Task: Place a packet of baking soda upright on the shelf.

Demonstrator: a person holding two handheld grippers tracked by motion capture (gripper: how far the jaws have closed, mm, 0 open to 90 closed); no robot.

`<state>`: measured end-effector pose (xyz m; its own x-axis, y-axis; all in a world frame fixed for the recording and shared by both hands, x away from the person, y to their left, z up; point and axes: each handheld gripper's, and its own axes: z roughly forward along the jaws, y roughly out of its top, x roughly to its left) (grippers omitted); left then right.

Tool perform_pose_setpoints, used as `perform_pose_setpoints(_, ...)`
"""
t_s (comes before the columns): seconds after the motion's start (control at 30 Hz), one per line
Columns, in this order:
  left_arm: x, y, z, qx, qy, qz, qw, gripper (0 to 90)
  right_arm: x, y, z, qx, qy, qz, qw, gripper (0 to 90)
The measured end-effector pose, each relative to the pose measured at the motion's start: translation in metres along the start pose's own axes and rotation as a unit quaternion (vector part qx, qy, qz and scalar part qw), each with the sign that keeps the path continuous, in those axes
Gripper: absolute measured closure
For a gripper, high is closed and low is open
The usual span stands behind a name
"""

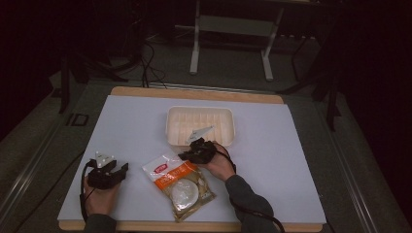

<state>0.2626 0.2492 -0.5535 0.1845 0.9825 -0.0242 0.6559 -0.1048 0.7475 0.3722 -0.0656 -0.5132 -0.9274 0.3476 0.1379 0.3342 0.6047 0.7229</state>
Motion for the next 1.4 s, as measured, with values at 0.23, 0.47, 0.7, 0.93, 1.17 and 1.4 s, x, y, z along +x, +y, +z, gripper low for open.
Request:
perform_pose_setpoints(0.23,0.000,0.000,0.000,0.000,0.000,-0.001,1.0000,51.1,-0.002,0.005,-0.033,-0.055,-0.022,0.018,0.9981,90.0)
perform_pose_setpoints(0.47,0.000,0.000,0.000,0.000,0.001,-0.001,1.0000,51.1,-0.008,0.008,-0.069,-0.120,-0.041,0.037,0.9912,90.0)
perform_pose_setpoints(0.7,0.000,0.000,0.000,0.001,0.002,0.001,1.0000,51.1,-0.010,0.007,-0.099,-0.164,-0.066,0.047,0.9831,90.0)
perform_pose_setpoints(0.93,0.000,0.000,0.000,0.000,0.002,0.000,1.0000,51.1,-0.008,0.006,-0.127,-0.202,-0.091,0.042,0.9743,90.0)
perform_pose_setpoints(1.17,0.000,0.000,0.000,0.001,0.003,0.000,1.0000,51.0,0.002,0.003,-0.148,-0.221,-0.095,0.029,0.9703,90.0)
perform_pose_setpoints(1.4,-0.001,0.000,0.000,0.000,0.003,0.001,1.0000,50.8,0.009,-0.020,-0.153,-0.210,-0.048,0.017,0.9764,90.0)
